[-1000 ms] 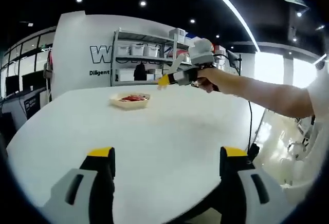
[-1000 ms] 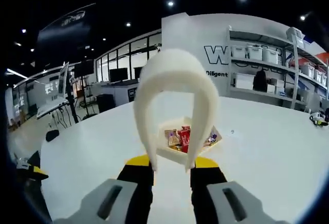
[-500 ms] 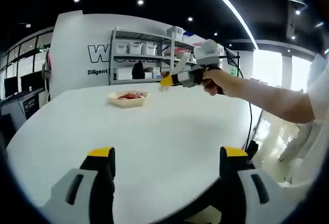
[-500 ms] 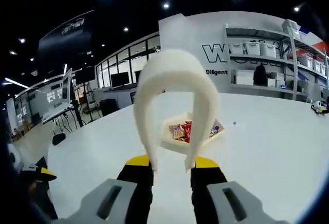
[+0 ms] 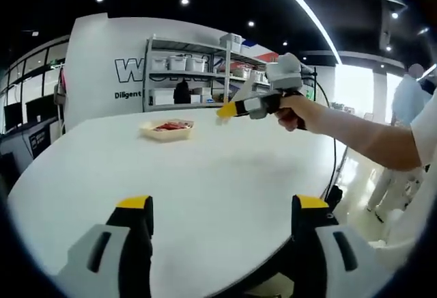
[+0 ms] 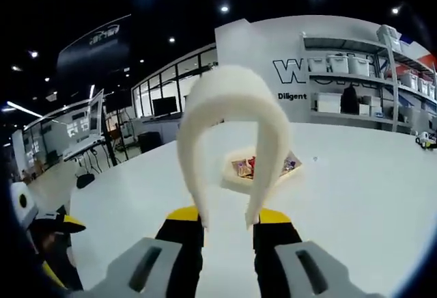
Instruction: Place the target food into the container with the food tongs after gripping and lifting it, then release it inside without dropping or visibly crushing the food.
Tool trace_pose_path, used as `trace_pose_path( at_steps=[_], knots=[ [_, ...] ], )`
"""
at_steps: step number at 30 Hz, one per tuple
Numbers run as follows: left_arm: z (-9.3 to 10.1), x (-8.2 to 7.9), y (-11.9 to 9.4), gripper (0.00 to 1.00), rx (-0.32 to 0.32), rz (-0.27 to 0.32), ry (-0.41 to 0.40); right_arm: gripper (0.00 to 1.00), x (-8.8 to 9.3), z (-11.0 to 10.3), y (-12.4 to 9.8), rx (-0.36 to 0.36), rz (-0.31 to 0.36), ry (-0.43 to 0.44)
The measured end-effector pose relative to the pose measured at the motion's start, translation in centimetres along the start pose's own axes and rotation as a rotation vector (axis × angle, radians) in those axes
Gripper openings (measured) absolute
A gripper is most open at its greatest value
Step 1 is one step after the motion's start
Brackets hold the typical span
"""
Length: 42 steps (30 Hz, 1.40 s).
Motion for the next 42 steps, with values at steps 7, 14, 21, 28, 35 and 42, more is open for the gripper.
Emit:
trace_pose_path(
  at_steps=[7, 14, 21, 28, 35, 42],
  knots=[
    [-0.2, -0.2, 0.7, 0.82, 0.011, -0.012, 0.013, 0.21, 0.2, -0.7, -0.7, -0.019, 0.014, 0.019],
    [-0.6, -0.4, 1.4, 0.81, 0.036, -0.012, 0.025, 0.22, 0.4, -2.0, -1.6, -0.060, 0.042, 0.031],
    [-0.4, -0.5, 1.9, 0.80, 0.052, -0.016, 0.032, 0.22, 1.1, -2.8, -2.3, -0.070, 0.040, 0.031],
    [-0.4, 0.0, 2.8, 0.76, 0.100, -0.040, 0.007, 0.22, 1.2, -5.0, -3.0, -0.141, 0.093, 0.074],
    [-0.7, -0.1, 3.5, 0.75, 0.128, -0.056, 0.016, 0.22, 1.9, -6.0, -3.2, -0.153, 0.081, 0.060],
    [-0.7, 0.0, 4.2, 0.74, 0.156, -0.078, 0.028, 0.22, 1.9, -6.9, -3.9, -0.151, 0.083, 0.038]
  ],
)
Point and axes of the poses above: the point that each gripper's makers call its tool centre point, and the gripper's own axes: y roughly forward along the fingers, z roughly to its right, x roughly out of its underside, the point moved 5 cm from there along -y, roughly backward along the fingers, and after that the axes turned 13 degrees about -y, right-handed, at the moved point
